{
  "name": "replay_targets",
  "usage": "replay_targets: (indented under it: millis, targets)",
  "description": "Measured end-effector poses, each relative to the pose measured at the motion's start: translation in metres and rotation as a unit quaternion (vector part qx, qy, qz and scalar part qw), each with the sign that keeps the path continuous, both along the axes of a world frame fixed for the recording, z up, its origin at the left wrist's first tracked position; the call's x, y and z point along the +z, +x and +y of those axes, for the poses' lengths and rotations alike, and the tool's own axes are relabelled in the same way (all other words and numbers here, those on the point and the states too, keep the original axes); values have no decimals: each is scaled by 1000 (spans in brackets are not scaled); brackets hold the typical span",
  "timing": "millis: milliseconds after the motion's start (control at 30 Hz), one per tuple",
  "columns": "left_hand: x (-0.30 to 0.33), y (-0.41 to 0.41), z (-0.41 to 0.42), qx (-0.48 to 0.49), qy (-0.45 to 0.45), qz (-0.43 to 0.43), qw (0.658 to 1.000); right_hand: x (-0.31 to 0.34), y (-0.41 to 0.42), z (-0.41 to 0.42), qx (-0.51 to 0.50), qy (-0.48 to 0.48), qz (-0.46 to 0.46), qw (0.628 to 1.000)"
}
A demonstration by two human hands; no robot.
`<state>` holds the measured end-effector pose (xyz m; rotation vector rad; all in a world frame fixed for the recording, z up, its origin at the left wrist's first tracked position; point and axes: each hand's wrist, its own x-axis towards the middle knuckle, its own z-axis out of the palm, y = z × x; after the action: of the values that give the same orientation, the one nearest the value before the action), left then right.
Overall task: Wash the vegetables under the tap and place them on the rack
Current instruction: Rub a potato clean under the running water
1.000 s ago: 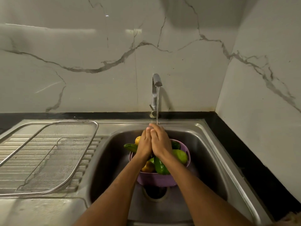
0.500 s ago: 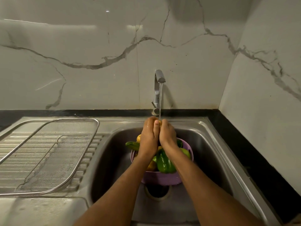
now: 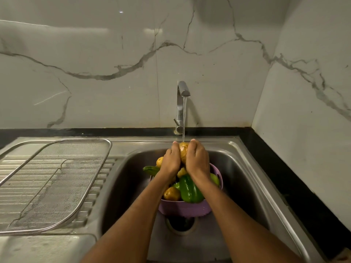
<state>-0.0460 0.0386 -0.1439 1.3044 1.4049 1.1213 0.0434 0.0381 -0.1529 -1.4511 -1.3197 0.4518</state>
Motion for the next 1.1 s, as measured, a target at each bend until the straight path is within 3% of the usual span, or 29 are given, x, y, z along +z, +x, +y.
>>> replay_targets:
  millis: [67,233,400,733,900,1100]
  targets:
    - [-4,0,-3,13,51,-20,998,1,-3,6,-12,0,46,999]
    - [-18,3,-9,-92,107,-69,988,-1,5,17,-10,-8,130,991]
    - [-19,3,-11,-74,137,21,988,0,7,16,8,-52,171,984]
    - [-23,9,-11,-12,53,9,998,-6,9,14,9,-101,103,989]
    - [-14,4,-14,-57,0,-25,998,-11,12,19,22,-158,119,980]
    - [1,-6,-21,-119,8,-48,992,-1,10,18,47,-163,207,964]
